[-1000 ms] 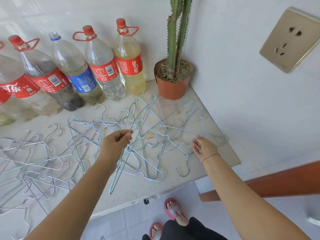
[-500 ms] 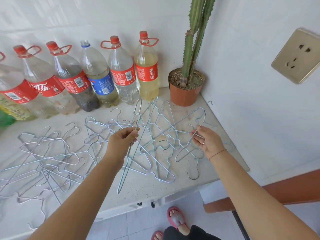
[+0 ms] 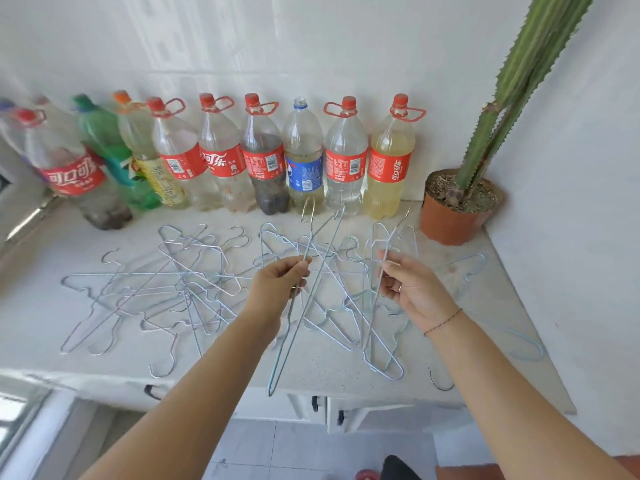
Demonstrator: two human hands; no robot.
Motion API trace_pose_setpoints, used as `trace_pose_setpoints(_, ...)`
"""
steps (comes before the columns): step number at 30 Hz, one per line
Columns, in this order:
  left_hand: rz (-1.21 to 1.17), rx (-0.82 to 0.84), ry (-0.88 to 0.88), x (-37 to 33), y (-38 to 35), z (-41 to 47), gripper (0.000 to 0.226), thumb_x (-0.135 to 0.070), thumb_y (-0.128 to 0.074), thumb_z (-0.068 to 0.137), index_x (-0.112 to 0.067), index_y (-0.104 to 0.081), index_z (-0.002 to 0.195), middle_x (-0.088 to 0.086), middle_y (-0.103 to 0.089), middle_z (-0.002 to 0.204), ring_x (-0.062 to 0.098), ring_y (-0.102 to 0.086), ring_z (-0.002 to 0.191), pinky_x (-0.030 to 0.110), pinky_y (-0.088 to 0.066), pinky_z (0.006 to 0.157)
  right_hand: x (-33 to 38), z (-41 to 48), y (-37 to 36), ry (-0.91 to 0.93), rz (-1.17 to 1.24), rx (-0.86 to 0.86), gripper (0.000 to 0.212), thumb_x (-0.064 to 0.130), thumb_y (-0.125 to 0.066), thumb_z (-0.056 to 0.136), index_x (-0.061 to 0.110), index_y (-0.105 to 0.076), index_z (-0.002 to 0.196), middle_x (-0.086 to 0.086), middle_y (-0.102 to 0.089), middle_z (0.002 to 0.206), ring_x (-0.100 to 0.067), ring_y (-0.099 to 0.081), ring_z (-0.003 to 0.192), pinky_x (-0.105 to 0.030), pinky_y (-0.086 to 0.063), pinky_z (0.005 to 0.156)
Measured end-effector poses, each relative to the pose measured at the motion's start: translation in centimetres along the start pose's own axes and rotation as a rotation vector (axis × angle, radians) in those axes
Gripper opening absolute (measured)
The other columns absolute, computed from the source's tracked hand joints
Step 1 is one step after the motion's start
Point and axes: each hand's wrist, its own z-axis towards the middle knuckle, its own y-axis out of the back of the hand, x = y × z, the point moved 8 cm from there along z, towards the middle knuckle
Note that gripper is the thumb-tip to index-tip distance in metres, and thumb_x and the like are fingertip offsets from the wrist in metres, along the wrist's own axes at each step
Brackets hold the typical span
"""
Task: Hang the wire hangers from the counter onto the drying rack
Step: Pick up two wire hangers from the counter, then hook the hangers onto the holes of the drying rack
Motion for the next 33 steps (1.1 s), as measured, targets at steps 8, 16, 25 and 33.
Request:
trace_pose_setpoints(8,-0.090,-0.256,-0.012,-0.4,7.9,-6.6,0.013,-0.014,-0.058,0.090,-0.016,-0.068,0.098,-0.005,-0.060,0.074,0.007,-0.051,0.061,0.018,-0.036,0.058,-1.8,-0.5,-11.5,-0.100,-0.108,0.357,0.025,0.007,-0.049,0.092,0.010,-0.061,0.114,-0.002,-0.055,0.072,-0.009,-0.050,0.063,-0.022,-0.044,0.066)
trace_pose_setpoints(16,-0.306,-0.607,-0.015,2.2,13.9,-18.1,0.020,-0.007,-0.057,0.091,-0.014,-0.068,0.105,-0.004,-0.064,0.077,0.008,-0.055,0.065,0.016,-0.044,0.060,-5.4,-6.3,-19.9,-0.217,-0.199,0.735,0.026,0.006,-0.049,0.092,0.010,-0.062,0.114,-0.002,-0.053,0.071,-0.010,-0.050,0.064,-0.021,-0.045,0.065)
trace_pose_setpoints(25,-0.528,-0.897,-0.157,5.7,17.0,-36.0,0.036,0.002,-0.057,0.087,-0.010,-0.060,0.121,0.006,-0.052,0.086,0.012,-0.049,0.068,0.019,-0.045,0.055,-10.2,-20.2,-26.9,-0.333,-0.294,1.147,0.024,0.007,-0.050,0.092,0.011,-0.066,0.109,-0.002,-0.055,0.071,-0.010,-0.054,0.069,-0.020,-0.049,0.064)
trace_pose_setpoints(33,-0.350,-1.303,-0.137,7.5,18.0,-55.8,0.017,-0.003,-0.059,0.087,-0.015,-0.067,0.097,-0.003,-0.060,0.061,0.008,-0.053,0.052,0.018,-0.042,0.054,-13.3,-37.0,-30.6,-0.363,-0.346,1.454,0.020,0.008,-0.054,0.089,0.011,-0.066,0.105,-0.003,-0.056,0.070,-0.012,-0.052,0.062,-0.019,-0.046,0.057)
